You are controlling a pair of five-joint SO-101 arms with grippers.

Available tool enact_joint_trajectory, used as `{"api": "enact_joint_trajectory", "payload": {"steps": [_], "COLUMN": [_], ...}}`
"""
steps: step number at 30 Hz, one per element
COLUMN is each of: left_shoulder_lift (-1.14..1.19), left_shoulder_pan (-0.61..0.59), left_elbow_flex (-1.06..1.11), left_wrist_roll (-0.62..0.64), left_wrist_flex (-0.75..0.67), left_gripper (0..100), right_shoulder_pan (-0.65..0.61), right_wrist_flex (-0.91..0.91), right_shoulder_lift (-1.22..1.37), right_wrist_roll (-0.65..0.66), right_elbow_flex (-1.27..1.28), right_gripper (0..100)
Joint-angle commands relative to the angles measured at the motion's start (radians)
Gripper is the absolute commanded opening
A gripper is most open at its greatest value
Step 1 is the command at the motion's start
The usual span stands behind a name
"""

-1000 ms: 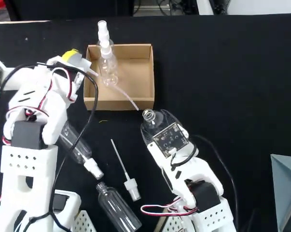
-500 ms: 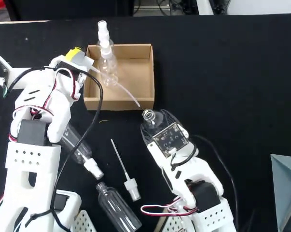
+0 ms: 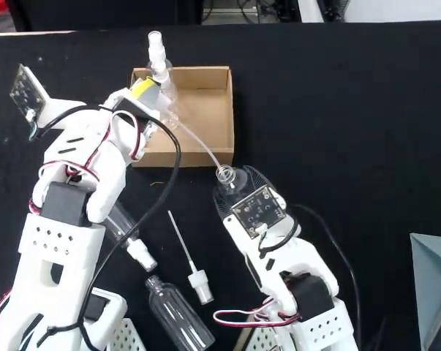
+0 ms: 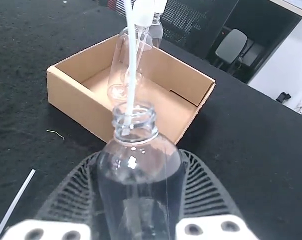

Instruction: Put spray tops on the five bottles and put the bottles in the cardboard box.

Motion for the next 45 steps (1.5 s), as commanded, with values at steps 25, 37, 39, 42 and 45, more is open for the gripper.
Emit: {"api": "enact_joint_trajectory", "payload": {"steps": [25, 37, 39, 42, 45], "left_shoulder_lift": [-0.029, -0.029, -0.028, -0.028, -0.028], "left_shoulder_pan": [0.147, 0.148, 0.165, 0.222, 0.274], "left_elbow_flex": [0.074, 0.081, 0.081, 0.093, 0.116], "left_wrist_roll": [-0.245, -0.247, -0.256, -0.338, -0.381], "left_wrist_flex": [-0.023, -0.015, -0.014, -0.015, -0.023], "left_gripper": [3, 3, 3, 3, 3], "right_shoulder_pan": [-0.034, -0.034, -0.034, -0.034, -0.034], "right_wrist_flex": [0.009, 0.009, 0.009, 0.009, 0.009], "right_shoulder_lift": [-0.097, -0.097, -0.097, -0.097, -0.097], "right_wrist_roll": [0.014, 0.014, 0.014, 0.014, 0.014], "right_elbow_flex": [-0.002, -0.002, -0.002, -0.002, -0.002], "right_gripper": [3.9, 3.9, 3.9, 3.9, 3.9]}}
